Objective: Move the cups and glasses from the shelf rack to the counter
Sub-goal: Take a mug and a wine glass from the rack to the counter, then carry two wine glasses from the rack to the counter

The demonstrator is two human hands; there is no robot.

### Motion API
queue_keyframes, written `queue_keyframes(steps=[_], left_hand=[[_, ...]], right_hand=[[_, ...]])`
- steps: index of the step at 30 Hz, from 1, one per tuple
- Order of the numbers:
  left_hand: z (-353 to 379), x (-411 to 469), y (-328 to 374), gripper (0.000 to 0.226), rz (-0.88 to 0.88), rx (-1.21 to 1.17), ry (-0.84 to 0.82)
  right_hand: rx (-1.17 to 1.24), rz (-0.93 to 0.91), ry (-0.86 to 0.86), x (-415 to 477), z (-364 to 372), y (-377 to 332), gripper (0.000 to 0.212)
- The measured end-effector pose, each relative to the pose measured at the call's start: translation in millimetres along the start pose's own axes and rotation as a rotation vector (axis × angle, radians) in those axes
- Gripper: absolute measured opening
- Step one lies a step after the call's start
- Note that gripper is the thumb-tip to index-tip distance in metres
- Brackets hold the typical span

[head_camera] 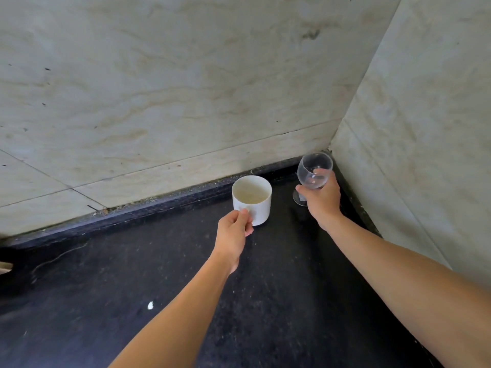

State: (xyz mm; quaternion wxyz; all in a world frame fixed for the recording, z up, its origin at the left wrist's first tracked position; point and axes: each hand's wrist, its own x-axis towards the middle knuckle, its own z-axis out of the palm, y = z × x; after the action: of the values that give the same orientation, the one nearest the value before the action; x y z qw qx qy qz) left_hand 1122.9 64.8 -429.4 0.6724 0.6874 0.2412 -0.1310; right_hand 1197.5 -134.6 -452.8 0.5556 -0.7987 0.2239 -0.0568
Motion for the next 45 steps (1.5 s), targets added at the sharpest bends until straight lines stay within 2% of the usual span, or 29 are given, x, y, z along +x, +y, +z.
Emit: queue_keyframes(steps=[5,8,10,13,16,21,26,34,38,45], left_hand=[[18,8,-6,0.031,0.016,0.115,-0.042],[18,12,-4,0.033,0.089,0.308,-0.032],[13,9,-2,0.034,0.122,0.476,0.007],[-5,-11,-3,0.036,0.071,0.592,0.064],[-37,-50,-8,0.033,-0.018,0.661,0.036],[-108,-137,-34,0.028,-0.068,0.868,0.046],[-186,-245,-80,0.030,-0.190,0.992,0.138],[-286,-474,-146,0.030,-0.309,0.936,0.529],[-310,-604,-181,0.029,-0.383,0.887,0.712],[-341,-795,-232,0.024,-0.545,0.772,1.003]], right_hand=[[0.001,-0.003,-0.051,12,1,9,0.042],[-0.049,0.033,-0.111,10,-6,18,0.040],[-0.123,0.050,-0.084,0,-14,21,0.042],[-0.240,0.071,-0.084,-28,-24,21,0.041],[-0.395,0.012,-0.221,-66,-26,12,0.030],[-0.631,-0.275,-0.522,-149,-10,-26,0.025],[-0.731,-0.587,-0.771,-254,19,-53,0.025],[-0.696,-1.059,-1.074,-472,54,-92,0.021],[-0.660,-1.325,-1.232,-592,53,-105,0.021],[-0.534,-1.677,-1.424,-795,50,-129,0.026]])
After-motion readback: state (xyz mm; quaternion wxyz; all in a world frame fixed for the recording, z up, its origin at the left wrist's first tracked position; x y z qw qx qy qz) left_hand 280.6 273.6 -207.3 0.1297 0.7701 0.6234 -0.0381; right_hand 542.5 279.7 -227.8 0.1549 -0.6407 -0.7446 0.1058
